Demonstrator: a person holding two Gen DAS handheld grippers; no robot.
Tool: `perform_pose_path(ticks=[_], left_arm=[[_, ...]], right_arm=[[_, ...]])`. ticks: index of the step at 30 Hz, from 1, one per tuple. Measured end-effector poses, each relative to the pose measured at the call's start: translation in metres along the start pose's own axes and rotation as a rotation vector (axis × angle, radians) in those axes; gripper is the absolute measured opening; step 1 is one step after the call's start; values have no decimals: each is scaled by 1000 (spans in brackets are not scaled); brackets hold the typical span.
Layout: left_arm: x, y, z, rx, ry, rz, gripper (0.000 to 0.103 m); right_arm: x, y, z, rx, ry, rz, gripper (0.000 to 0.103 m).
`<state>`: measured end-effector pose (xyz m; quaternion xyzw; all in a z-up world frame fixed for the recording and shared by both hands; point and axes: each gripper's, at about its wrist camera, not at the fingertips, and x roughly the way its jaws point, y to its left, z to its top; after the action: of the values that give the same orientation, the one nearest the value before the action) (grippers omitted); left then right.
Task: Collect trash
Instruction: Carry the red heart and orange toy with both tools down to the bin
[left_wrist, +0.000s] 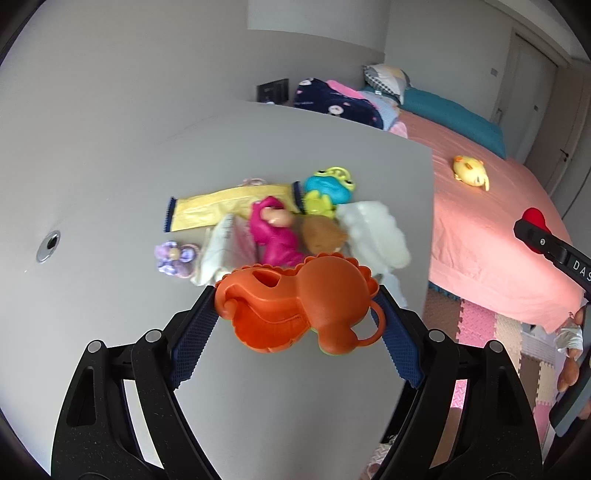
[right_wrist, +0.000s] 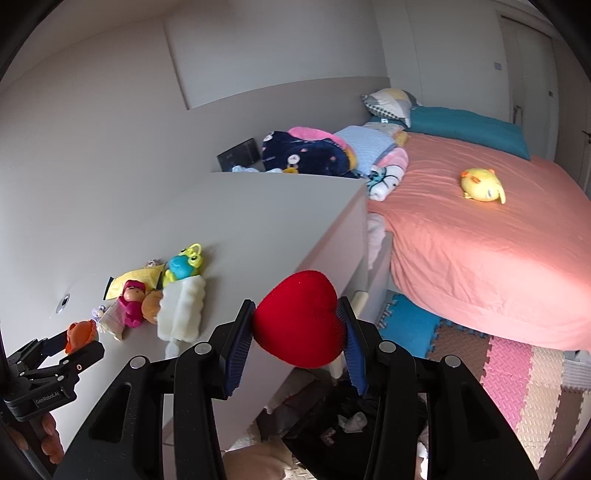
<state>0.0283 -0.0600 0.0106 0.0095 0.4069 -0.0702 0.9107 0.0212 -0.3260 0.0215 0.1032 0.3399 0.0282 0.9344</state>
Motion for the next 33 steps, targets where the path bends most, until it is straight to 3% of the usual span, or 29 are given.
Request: perform_pose_path(ticks=[33], left_arm=[[21, -140, 2, 252, 42, -215, 81]], right_arm=[[-50, -94, -19, 122, -31, -174, 47]])
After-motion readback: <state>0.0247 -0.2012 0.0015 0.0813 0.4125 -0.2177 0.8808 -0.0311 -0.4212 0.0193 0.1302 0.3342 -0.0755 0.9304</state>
